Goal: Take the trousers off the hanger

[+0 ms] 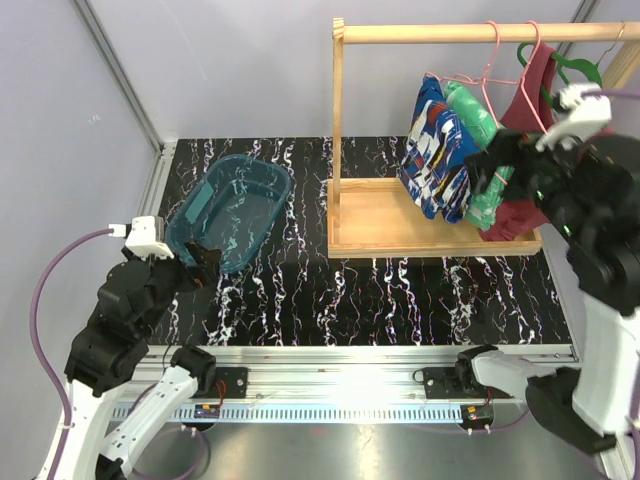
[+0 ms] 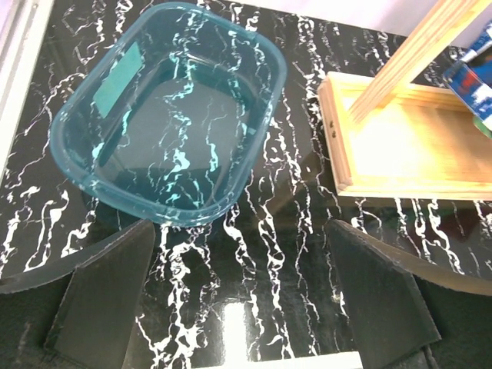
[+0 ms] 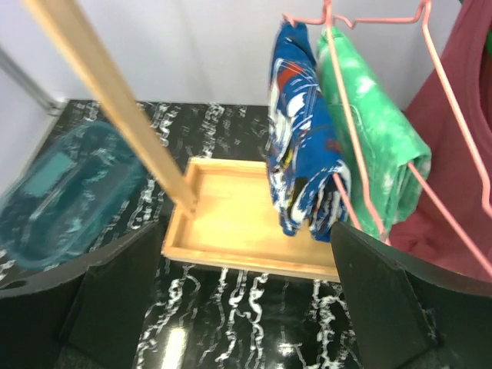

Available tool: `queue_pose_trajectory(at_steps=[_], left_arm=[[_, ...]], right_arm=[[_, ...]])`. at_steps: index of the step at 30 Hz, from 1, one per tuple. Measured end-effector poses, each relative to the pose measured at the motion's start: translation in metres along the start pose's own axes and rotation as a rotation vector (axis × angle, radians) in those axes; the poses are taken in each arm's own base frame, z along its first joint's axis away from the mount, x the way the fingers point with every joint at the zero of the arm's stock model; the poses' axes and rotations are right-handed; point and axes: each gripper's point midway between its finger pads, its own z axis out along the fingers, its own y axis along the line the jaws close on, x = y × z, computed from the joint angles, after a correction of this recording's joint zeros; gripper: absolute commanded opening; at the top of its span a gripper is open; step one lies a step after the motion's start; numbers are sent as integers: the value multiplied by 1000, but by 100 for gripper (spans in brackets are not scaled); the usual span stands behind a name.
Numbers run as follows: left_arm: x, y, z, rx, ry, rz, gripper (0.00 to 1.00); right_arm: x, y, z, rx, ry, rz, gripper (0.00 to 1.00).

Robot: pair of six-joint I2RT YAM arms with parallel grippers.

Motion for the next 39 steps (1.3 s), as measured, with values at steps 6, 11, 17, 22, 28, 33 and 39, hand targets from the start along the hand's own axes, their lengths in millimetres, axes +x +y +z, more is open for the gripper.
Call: queue_pose_trajectory(at_steps=[6, 11, 17, 22, 28, 33, 39], left_arm=[[-6, -11, 2, 44, 12, 3, 99], [-3, -18, 5, 74, 32, 5, 99], [-1, -22, 5, 97, 43, 6, 99], [0, -25, 7, 109, 46, 5, 99], [-1, -26, 7, 117, 44, 4, 99], [-1, -26, 7, 116, 44, 8, 99], [0, -25, 7, 115, 45, 11, 99]], right_arm=[[9, -16, 62, 110, 100, -55, 96], [23, -38, 91, 217, 169, -115, 95], [26, -69, 100, 313, 191, -105, 68], [28, -67, 106, 238, 198, -70, 42], [37, -54, 122, 132, 233, -44, 29], [52, -50, 143, 99, 288, -16, 14], [58, -47, 152, 88, 307, 24, 0]])
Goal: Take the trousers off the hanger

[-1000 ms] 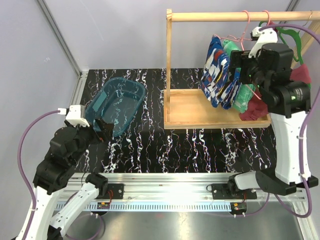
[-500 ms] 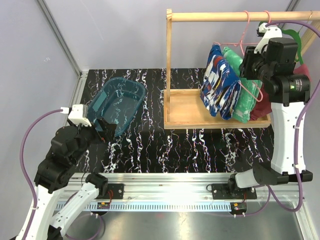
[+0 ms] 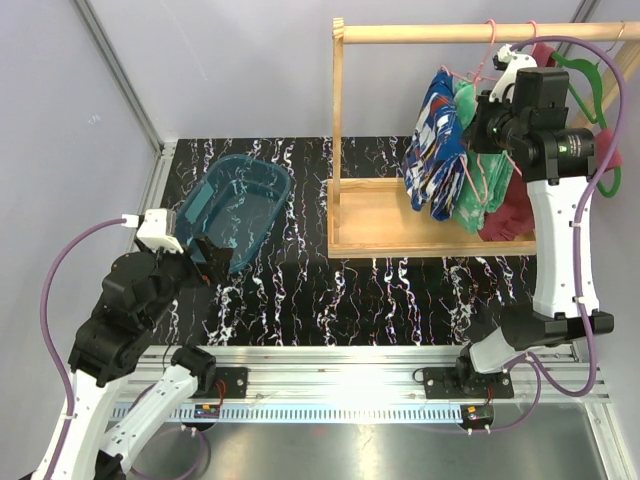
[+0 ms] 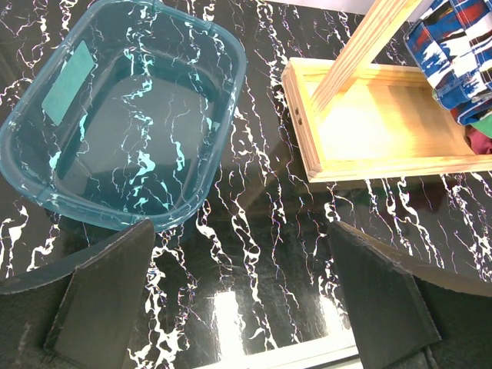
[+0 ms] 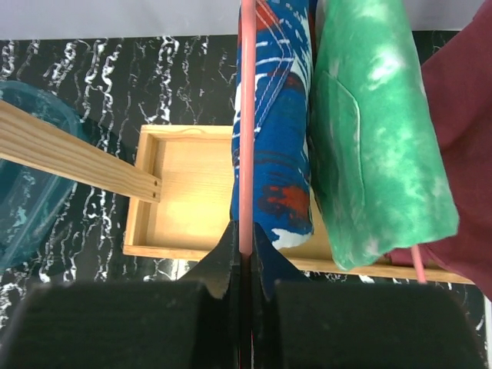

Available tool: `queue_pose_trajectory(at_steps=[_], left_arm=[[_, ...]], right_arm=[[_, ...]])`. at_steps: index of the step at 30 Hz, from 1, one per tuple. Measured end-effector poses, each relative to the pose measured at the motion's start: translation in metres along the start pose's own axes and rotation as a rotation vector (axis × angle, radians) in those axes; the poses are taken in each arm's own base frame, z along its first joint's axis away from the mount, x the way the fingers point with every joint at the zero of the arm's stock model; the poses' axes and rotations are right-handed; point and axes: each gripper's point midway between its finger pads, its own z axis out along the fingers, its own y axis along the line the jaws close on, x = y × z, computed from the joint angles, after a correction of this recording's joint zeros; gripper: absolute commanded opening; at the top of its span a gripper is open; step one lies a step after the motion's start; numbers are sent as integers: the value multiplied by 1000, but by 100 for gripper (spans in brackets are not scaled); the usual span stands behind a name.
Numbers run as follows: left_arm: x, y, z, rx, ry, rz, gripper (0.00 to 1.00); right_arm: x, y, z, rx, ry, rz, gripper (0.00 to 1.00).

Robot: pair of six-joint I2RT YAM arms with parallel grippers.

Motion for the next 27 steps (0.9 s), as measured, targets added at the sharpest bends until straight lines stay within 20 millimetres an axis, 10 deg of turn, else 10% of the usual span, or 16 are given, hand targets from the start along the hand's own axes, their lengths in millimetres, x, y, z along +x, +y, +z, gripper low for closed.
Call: queue_pose_trajectory(at_steps=[17, 27], left_arm=[[-20, -21, 8, 68, 9, -13, 99], [-51, -97, 41, 328, 18, -10, 99]], right_arm=[[-52, 27, -31, -127, -241, 56, 0], [-68, 51, -61, -248, -347, 68, 0]])
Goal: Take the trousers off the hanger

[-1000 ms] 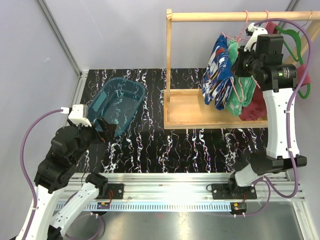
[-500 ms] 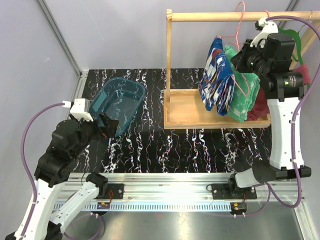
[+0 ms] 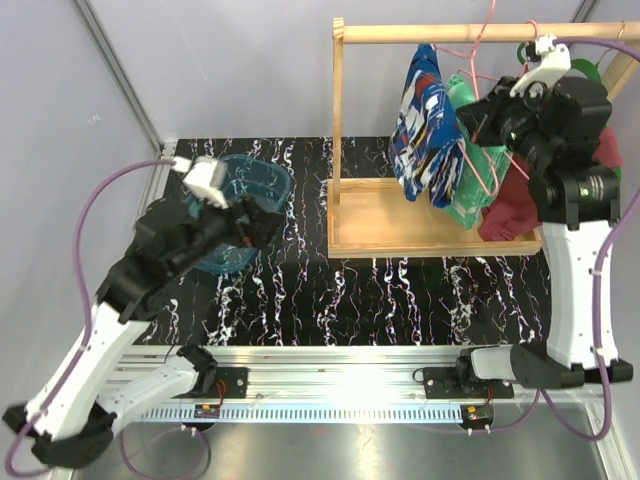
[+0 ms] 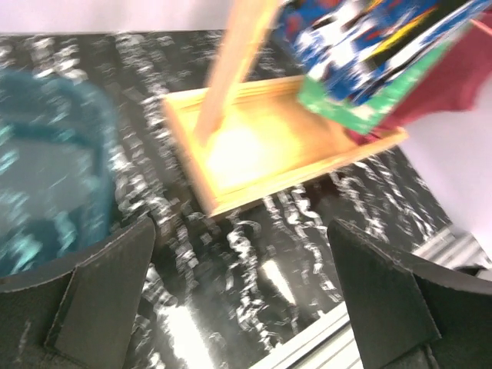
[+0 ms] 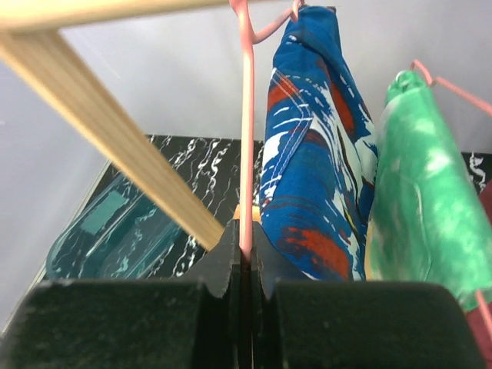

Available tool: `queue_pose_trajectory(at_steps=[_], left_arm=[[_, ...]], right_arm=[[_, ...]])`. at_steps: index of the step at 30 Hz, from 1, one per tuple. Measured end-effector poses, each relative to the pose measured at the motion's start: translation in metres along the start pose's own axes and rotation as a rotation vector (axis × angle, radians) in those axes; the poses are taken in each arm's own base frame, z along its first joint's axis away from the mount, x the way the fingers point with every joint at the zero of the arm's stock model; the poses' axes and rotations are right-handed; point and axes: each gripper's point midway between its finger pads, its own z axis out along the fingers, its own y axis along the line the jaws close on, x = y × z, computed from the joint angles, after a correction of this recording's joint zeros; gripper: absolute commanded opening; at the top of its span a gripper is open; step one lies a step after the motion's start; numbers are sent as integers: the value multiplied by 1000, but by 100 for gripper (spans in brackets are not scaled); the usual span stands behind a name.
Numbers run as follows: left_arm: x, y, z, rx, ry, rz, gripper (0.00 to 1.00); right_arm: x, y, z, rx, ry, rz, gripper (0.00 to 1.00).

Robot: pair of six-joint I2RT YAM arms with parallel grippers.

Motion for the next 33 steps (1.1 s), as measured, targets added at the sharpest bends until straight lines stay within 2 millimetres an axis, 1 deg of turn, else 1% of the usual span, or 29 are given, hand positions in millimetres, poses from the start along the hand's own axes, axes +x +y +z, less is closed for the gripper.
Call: queue_pose_trajectory(at_steps=[1, 4, 5, 7, 8, 9, 11, 12, 14, 16, 19, 23, 28, 33], left_arm=[[-2, -11, 8, 23, 0, 14, 99], [6, -58, 30, 117, 16, 80, 99], [12, -79, 36, 158, 22, 113, 99], [25, -116, 47, 219, 22, 179, 99], [33, -134, 50, 245, 20, 218, 99], [38, -147, 53, 258, 18, 247, 99], [47, -179, 59, 290, -8, 316, 99], [51, -193, 61, 305, -16, 339, 99], [59, -222, 64, 343, -39, 389, 99], [70, -245, 67, 380, -51, 429, 99], [82, -276, 75, 417, -64, 452, 99], [90, -305, 96, 425, -79, 445, 99], [97, -328, 118, 416, -88, 438, 99], [109, -341, 129, 421, -78, 446, 99]], right_arm=[[3, 3, -7, -5, 2, 3, 0], [18, 8, -37, -7, 17, 22, 0], [25, 10, -50, -4, 24, 31, 0], [39, 13, -76, 2, 44, 53, 0], [44, 15, -87, 5, 51, 59, 0], [49, 16, -100, 8, 62, 66, 0], [59, 19, -123, 17, 81, 79, 0], [63, 20, -133, 24, 87, 82, 0], [71, 18, -150, 46, 102, 88, 0], [78, 16, -163, 68, 113, 91, 0], [86, 12, -177, 107, 127, 94, 0], [96, 4, -187, 158, 154, 97, 0], [103, -6, -191, 216, 178, 97, 0], [104, -11, -193, 243, 179, 95, 0]])
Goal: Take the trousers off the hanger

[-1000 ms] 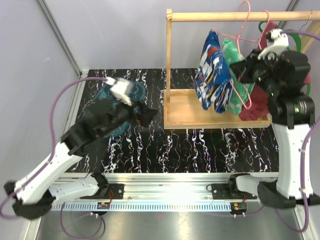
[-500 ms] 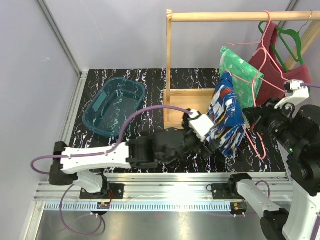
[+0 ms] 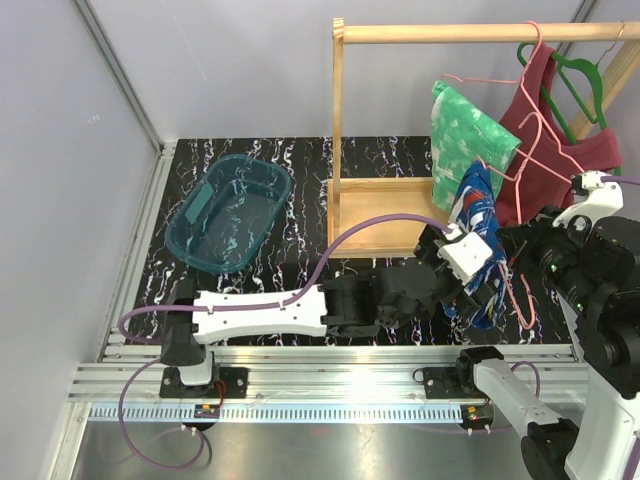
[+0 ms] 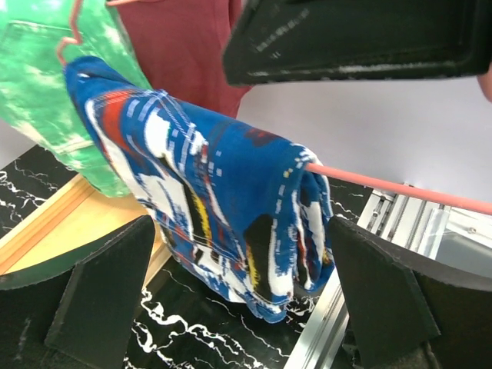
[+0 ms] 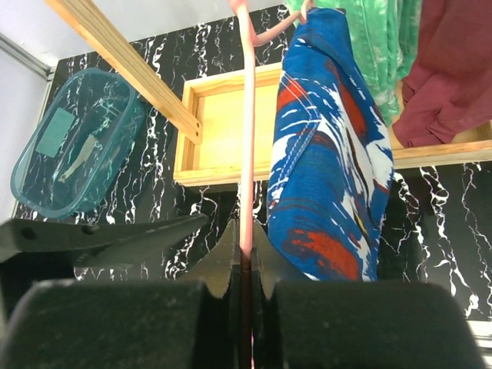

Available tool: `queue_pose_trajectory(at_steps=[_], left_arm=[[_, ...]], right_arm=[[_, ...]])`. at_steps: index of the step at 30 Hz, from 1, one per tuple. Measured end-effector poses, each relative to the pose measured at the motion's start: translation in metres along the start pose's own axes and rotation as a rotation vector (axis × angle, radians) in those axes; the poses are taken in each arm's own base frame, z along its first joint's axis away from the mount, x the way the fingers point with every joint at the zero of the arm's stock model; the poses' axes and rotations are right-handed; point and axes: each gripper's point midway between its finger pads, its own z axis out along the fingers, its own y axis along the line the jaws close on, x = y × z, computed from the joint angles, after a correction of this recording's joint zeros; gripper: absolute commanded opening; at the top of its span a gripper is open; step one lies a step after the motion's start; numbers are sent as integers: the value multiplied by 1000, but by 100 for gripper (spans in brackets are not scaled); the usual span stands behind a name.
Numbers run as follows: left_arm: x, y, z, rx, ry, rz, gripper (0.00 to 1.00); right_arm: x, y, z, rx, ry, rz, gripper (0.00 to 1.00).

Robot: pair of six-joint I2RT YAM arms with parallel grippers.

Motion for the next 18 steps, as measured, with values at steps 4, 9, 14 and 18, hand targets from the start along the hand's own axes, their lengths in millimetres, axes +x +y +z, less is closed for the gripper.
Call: queue_pose_trajectory(at_steps=[4, 9, 14, 18], left_arm=[[0, -6, 7, 3, 0, 1, 93], [0, -8, 14, -5, -3, 5, 76], [5, -6, 21, -29, 10, 42, 63], [10, -3, 26, -62, 20, 66, 61]], right_arm=[[-4, 1, -2, -1, -12, 0, 0], [-11, 5, -6, -17, -30, -1, 0], [-14, 8, -10, -30, -44, -1, 0], [-14, 9, -10, -36, -40, -1, 0]])
